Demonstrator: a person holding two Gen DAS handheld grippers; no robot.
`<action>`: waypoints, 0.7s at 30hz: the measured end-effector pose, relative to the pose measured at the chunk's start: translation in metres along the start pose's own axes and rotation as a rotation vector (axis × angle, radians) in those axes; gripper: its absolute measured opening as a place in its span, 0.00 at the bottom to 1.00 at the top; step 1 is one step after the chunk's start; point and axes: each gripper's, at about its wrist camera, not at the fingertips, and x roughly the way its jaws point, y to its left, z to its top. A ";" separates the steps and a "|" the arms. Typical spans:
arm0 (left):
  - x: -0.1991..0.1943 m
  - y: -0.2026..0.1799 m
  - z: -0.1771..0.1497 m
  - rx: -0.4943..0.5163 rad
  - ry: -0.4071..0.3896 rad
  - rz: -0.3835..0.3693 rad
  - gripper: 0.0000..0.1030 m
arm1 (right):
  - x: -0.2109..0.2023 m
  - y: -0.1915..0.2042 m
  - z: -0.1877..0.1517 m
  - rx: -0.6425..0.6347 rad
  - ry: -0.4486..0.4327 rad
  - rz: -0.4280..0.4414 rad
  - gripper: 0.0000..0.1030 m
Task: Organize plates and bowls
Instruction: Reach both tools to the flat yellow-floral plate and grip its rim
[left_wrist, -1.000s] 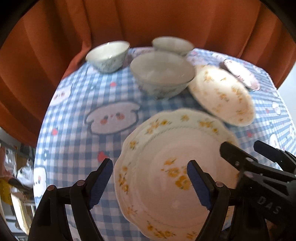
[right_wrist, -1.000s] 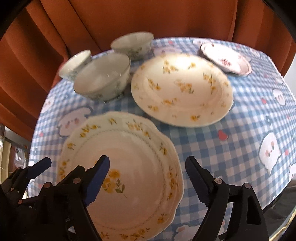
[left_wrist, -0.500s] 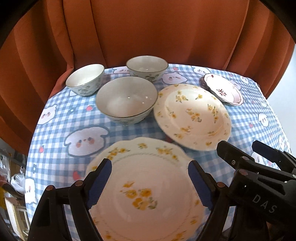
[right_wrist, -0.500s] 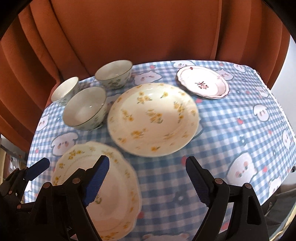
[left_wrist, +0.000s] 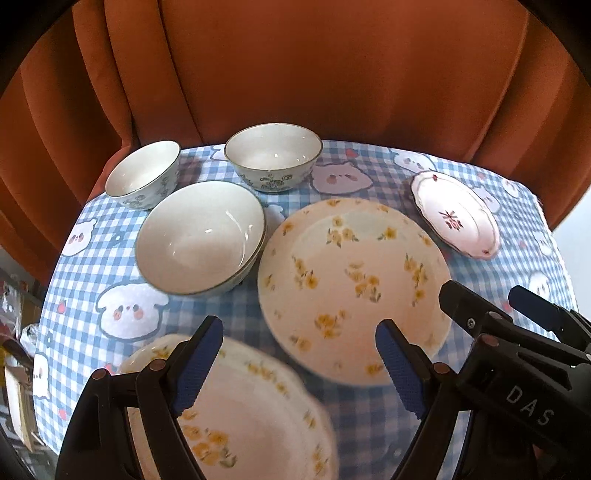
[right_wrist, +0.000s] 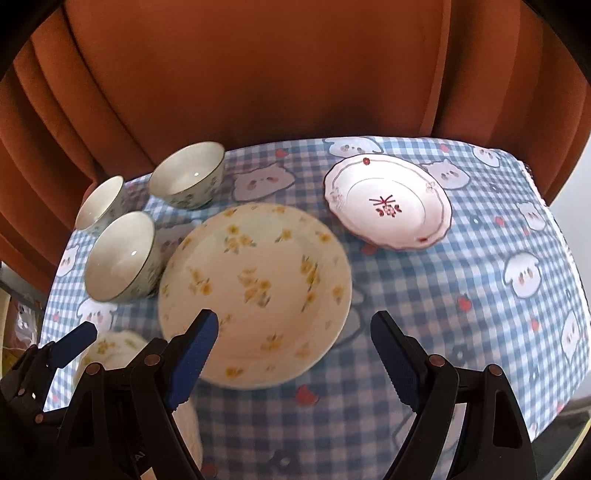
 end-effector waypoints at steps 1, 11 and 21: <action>0.005 -0.002 0.004 -0.012 0.004 0.010 0.84 | 0.005 -0.003 0.004 -0.002 0.003 0.004 0.84; 0.059 -0.017 0.017 -0.090 0.065 0.110 0.84 | 0.061 -0.017 0.026 -0.030 0.062 0.043 0.84; 0.096 -0.018 0.020 -0.082 0.081 0.166 0.84 | 0.111 -0.020 0.030 -0.048 0.107 0.047 0.84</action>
